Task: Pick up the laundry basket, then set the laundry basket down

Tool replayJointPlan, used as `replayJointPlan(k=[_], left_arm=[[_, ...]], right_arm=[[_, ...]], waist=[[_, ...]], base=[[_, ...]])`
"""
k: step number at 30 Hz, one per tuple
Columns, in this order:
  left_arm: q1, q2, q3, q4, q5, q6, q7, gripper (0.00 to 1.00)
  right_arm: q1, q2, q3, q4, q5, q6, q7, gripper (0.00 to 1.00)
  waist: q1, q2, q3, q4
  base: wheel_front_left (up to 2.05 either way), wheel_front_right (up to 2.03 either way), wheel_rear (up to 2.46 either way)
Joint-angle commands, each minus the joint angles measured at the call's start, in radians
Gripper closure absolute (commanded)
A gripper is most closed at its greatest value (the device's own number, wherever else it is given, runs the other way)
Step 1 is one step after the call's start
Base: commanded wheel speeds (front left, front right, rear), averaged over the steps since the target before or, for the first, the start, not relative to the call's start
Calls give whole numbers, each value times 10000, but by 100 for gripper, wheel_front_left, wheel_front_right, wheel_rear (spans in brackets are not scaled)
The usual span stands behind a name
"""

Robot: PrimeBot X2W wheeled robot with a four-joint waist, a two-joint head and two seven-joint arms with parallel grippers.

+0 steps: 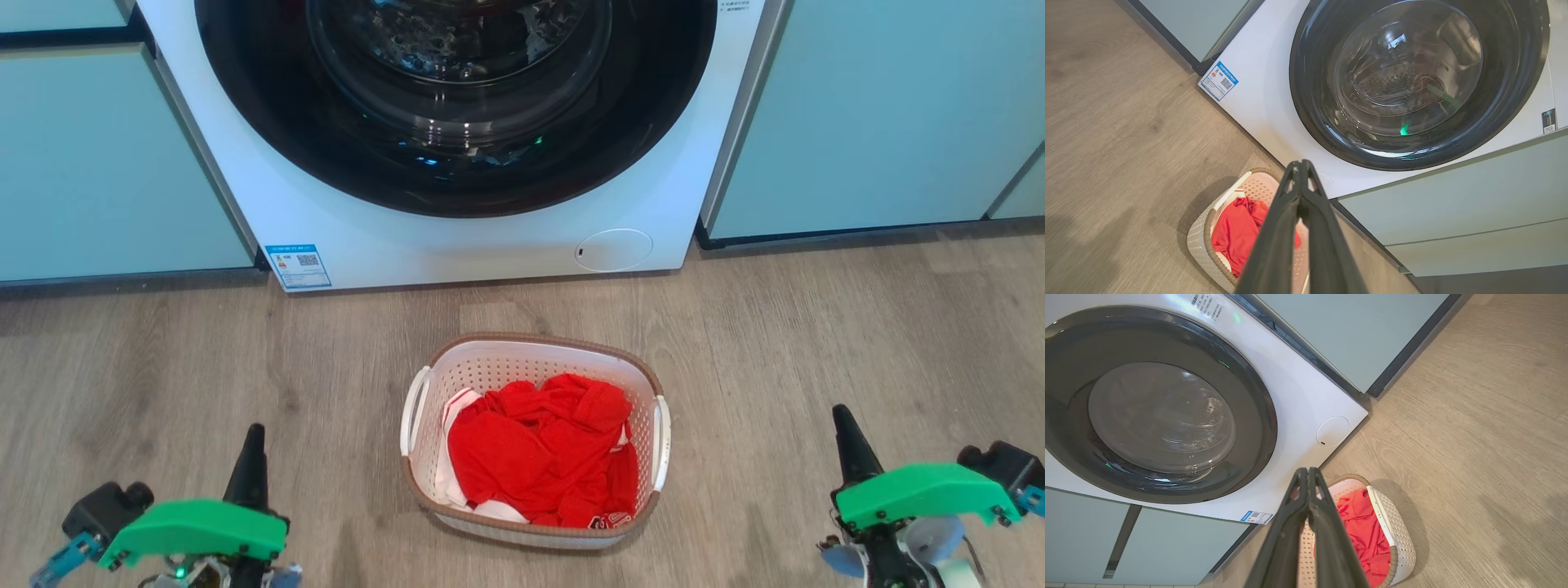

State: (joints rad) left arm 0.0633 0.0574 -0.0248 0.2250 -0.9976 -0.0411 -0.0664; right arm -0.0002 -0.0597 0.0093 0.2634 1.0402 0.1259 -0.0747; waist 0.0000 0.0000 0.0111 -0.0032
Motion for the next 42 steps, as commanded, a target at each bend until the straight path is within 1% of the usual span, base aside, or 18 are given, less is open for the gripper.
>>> replayJointPlan(k=[1, 42], left_arm=[[-582, 142, 269, -259, -339, -91, 76, 100], [-1467, 143, 925, 100, -5156, -735, 1262, 100]], right_arm=[[-555, -160, 33, -289, 349, 29, 105, 100], [-947, -161, -694, -224, 4856, 44, 1296, 100]], waist=[[0, 0, -2, 1], [0, 0, -64, 26]], base=[[0, 0, 0], [0, 0, 0]])
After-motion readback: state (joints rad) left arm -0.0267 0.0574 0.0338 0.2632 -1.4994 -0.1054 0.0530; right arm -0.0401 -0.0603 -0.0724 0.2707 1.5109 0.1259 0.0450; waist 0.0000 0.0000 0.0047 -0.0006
